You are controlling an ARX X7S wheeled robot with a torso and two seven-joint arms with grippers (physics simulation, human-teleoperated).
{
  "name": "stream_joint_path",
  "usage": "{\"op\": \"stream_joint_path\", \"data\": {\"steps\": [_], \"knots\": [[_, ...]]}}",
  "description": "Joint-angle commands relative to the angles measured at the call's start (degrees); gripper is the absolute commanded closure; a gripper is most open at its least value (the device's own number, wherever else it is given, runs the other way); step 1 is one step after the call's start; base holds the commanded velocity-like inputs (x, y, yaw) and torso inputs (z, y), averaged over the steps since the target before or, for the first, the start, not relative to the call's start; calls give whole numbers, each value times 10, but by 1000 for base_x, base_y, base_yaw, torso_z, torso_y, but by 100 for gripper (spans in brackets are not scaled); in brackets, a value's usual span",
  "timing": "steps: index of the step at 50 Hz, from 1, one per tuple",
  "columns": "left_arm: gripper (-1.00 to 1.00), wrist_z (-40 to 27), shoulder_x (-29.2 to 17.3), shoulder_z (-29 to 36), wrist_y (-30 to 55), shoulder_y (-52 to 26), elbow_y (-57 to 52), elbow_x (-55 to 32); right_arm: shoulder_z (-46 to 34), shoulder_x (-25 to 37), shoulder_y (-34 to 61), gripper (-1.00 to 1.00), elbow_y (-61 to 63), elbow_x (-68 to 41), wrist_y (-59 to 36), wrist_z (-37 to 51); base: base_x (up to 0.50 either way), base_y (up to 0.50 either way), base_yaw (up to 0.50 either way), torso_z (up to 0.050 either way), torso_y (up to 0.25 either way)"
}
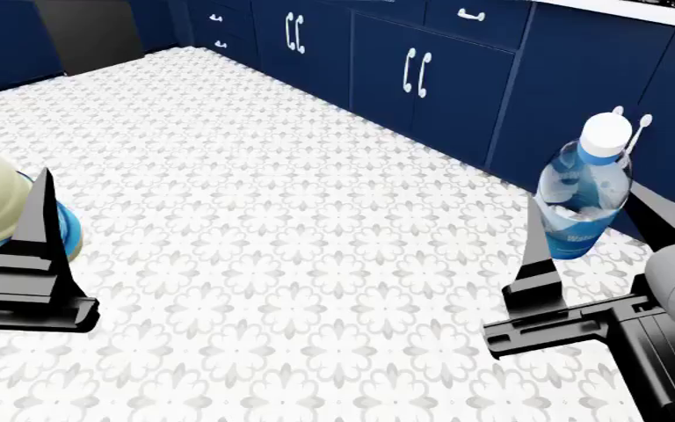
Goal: Move the drinks to the dining counter.
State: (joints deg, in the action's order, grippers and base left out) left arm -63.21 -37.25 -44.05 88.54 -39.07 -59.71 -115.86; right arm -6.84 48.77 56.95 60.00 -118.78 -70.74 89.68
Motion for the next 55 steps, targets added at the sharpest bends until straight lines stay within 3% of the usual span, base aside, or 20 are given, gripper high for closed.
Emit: {"op": "stream_joint_path", "data": {"steps": [1,5,11,19,30,35,55], "knots": [[100,-35,-10,19,-8,-16,3,-19,-17,39,56,100,0,-11,30,3,-203,-206,477,0,0],[100,-37,-19,24,-13,-20,9,-20,-69,51,85,100,0,13,52,3,-198,-207,477,0,0],[100,-89,-64,37,-49,-37,-1,-76,-36,75,115,100,0,-29,38,3,-191,-211,475,0,0],[100,-118,-44,27,-10,-50,1,-109,-77,95,163,100,0,-33,46,3,-182,-219,474,1,0],[100,-166,-72,32,-29,-68,5,-154,-46,103,162,100,0,-55,38,3,-170,-230,474,0,0],[100,-167,-71,8,-21,-60,7,-168,-30,91,139,100,0,-48,21,3,-160,-240,474,2,0],[100,-164,-59,20,-4,-64,7,-156,-45,89,134,100,0,-26,13,3,-141,-248,474,1,0]]}}
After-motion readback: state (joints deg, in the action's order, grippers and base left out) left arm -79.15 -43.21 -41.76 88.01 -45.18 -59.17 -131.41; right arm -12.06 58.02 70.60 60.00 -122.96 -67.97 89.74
